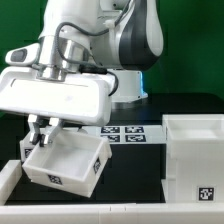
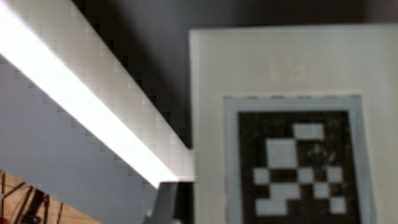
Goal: Assemble drawer
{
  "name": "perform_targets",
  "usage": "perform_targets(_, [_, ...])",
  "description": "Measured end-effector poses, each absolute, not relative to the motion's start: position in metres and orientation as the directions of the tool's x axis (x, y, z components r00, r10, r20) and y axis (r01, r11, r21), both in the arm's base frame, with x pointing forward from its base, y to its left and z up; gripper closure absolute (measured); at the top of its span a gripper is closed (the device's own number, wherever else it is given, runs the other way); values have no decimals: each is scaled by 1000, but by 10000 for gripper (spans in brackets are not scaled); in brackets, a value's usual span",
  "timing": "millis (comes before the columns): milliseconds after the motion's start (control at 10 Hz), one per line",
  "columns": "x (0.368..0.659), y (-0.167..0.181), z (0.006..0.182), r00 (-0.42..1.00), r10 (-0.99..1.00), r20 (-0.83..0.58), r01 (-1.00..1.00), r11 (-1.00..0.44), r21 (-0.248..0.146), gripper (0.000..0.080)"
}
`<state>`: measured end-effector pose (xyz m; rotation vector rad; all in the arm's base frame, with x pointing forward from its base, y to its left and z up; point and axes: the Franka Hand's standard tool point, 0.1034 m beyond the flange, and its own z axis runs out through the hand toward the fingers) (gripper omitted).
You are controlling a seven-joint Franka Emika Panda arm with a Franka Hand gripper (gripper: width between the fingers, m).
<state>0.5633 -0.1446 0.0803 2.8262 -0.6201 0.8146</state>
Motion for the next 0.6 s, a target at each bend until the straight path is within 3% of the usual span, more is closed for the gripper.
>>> perform_targets(300, [562, -141, 78, 774, -348, 528, -420, -907, 18, 763])
perform_targets(400, [563, -139, 78, 788, -296, 540, -380, -924, 49, 763])
perform_targets(600, [556, -133, 69, 860, -72, 505, -171, -973, 154, 763])
